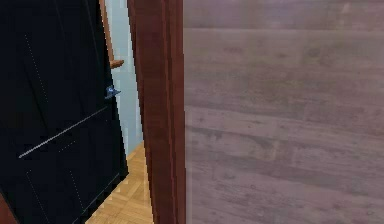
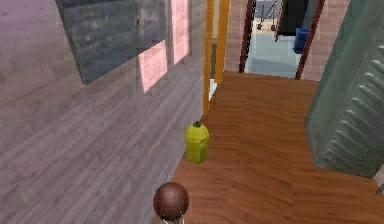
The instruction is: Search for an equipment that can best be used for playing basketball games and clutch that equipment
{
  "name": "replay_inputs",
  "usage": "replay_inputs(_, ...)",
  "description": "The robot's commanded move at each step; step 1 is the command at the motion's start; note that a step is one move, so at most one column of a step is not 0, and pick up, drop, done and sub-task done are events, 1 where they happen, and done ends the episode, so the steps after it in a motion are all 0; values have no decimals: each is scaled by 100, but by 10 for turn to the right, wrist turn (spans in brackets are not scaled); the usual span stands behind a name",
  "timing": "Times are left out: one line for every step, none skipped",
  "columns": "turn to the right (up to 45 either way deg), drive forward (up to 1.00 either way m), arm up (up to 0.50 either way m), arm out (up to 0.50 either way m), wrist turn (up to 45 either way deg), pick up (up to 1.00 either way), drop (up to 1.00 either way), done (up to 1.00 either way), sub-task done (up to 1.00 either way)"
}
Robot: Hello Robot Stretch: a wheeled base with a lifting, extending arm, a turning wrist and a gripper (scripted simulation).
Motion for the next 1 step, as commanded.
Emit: replay_inputs(0,0,0,0,0,0,0,100,0)
